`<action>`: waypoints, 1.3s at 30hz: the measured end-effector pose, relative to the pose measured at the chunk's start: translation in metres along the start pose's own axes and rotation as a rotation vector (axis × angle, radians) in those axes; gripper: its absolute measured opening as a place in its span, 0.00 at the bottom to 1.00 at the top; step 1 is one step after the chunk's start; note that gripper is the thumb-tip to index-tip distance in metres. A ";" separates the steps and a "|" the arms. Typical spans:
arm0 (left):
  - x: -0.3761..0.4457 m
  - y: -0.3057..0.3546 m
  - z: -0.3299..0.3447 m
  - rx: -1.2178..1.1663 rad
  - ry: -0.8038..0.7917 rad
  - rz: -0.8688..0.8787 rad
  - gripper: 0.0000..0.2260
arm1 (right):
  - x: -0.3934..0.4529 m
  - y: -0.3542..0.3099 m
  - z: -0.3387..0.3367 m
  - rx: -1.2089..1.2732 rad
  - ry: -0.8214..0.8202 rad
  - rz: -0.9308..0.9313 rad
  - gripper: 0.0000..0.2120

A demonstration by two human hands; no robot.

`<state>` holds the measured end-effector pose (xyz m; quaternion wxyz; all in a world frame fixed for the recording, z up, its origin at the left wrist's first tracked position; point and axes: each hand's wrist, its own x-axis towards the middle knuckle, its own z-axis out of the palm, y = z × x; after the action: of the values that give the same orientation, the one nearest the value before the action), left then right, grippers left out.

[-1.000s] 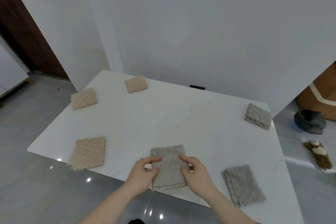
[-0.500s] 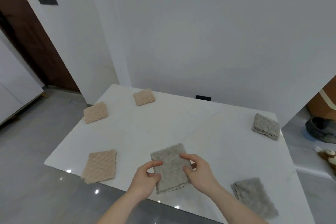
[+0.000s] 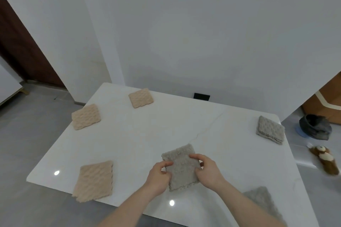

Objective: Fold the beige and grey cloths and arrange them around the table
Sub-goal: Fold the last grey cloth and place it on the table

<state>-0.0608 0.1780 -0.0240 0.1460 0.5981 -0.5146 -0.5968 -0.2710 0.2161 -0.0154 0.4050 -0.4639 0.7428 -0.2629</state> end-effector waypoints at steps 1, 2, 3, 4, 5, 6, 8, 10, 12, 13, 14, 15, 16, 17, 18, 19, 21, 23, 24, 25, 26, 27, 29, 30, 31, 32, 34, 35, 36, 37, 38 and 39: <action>0.008 0.001 0.007 0.012 -0.013 -0.013 0.21 | 0.007 0.004 -0.002 -0.029 0.002 0.009 0.27; 0.015 0.002 0.014 0.019 -0.029 -0.021 0.21 | 0.014 0.008 -0.004 -0.050 0.005 0.023 0.27; 0.022 0.005 0.020 0.022 -0.043 -0.023 0.21 | 0.021 0.011 -0.007 -0.062 0.006 0.038 0.27; 0.028 0.008 0.027 0.025 -0.051 -0.018 0.21 | 0.027 0.015 -0.011 -0.070 0.007 0.054 0.27; 0.035 0.013 0.032 0.027 -0.055 -0.012 0.21 | 0.033 0.018 -0.016 -0.078 0.006 0.065 0.27; 0.042 0.018 0.038 0.028 -0.054 -0.005 0.21 | 0.039 0.021 -0.023 -0.089 0.004 0.068 0.27; 0.054 0.029 0.048 0.027 -0.048 -0.017 0.22 | 0.054 0.029 -0.038 -0.125 -0.006 0.061 0.27; 0.062 0.042 0.057 0.030 -0.037 -0.036 0.21 | 0.070 0.034 -0.055 -0.147 -0.036 0.050 0.27; 0.074 0.054 0.065 0.041 -0.016 -0.036 0.21 | 0.090 0.036 -0.071 -0.166 -0.067 0.028 0.26; 0.083 0.060 0.070 0.043 -0.007 -0.034 0.22 | 0.101 0.036 -0.078 -0.176 -0.080 0.017 0.26; 0.091 0.066 0.074 0.053 0.003 -0.028 0.22 | 0.114 0.036 -0.085 -0.183 -0.091 0.003 0.27; 0.101 0.072 0.078 0.063 0.013 -0.020 0.22 | 0.127 0.036 -0.090 -0.192 -0.100 -0.010 0.27; 0.110 0.078 0.081 0.075 0.023 -0.015 0.22 | 0.139 0.036 -0.095 -0.202 -0.109 -0.024 0.27; 0.118 0.084 0.084 0.086 0.032 -0.012 0.22 | 0.151 0.035 -0.099 -0.214 -0.121 -0.038 0.27; 0.126 0.090 0.086 0.108 0.033 -0.010 0.22 | 0.164 0.034 -0.103 -0.227 -0.129 -0.051 0.27; 0.134 0.096 0.088 0.131 0.032 -0.006 0.22 | 0.176 0.032 -0.106 -0.241 -0.135 -0.060 0.27; 0.153 0.106 0.090 0.165 0.024 -0.015 0.23 | 0.200 0.028 -0.111 -0.261 -0.144 -0.071 0.27; 0.175 0.117 0.090 0.188 0.012 -0.019 0.24 | 0.223 0.023 -0.115 -0.259 -0.150 -0.075 0.26; 0.187 0.122 0.089 0.205 0.010 -0.013 0.24 | 0.234 0.020 -0.117 -0.258 -0.151 -0.079 0.26; 0.198 0.129 0.088 0.210 -0.002 -0.013 0.24 | 0.245 0.017 -0.119 -0.257 -0.152 -0.080 0.26; 0.210 0.134 0.087 0.216 -0.012 -0.017 0.24 | 0.255 0.015 -0.120 -0.261 -0.153 -0.080 0.26; 0.223 0.139 0.086 0.226 -0.020 -0.018 0.24 | 0.265 0.014 -0.122 -0.268 -0.152 -0.080 0.26; 0.247 0.144 0.084 0.257 -0.031 -0.024 0.25 | 0.285 0.013 -0.125 -0.283 -0.149 -0.076 0.27; 0.260 0.145 0.083 0.262 -0.034 -0.034 0.26 | 0.296 0.015 -0.127 -0.293 -0.150 -0.073 0.28; 0.272 0.145 0.082 0.264 -0.040 -0.045 0.28 | 0.307 0.015 -0.130 -0.306 -0.155 -0.068 0.29; 0.281 0.147 0.081 0.270 -0.042 -0.042 0.28 | 0.316 0.016 -0.132 -0.320 -0.166 -0.060 0.30; 0.296 0.153 0.082 0.284 -0.051 -0.043 0.27 | 0.335 0.016 -0.136 -0.337 -0.186 -0.053 0.30; 0.299 0.160 0.082 0.277 -0.051 -0.027 0.26 | 0.343 0.015 -0.137 -0.347 -0.191 -0.056 0.30; 0.307 0.161 0.082 0.280 -0.050 -0.024 0.26 | 0.352 0.014 -0.137 -0.359 -0.194 -0.060 0.30; 0.313 0.162 0.082 0.272 -0.055 -0.031 0.25 | 0.360 0.014 -0.136 -0.378 -0.199 -0.063 0.30; 0.320 0.162 0.082 0.257 -0.070 -0.035 0.23 | 0.367 0.015 -0.134 -0.408 -0.213 -0.066 0.30; 0.326 0.159 0.082 0.268 -0.083 -0.035 0.21 | 0.373 0.016 -0.132 -0.448 -0.231 -0.062 0.31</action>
<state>-0.2812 -0.1115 -0.1027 0.0330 0.5960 -0.5846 -0.5495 -0.4803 -0.1114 -0.0908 0.3660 -0.5917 0.7167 -0.0492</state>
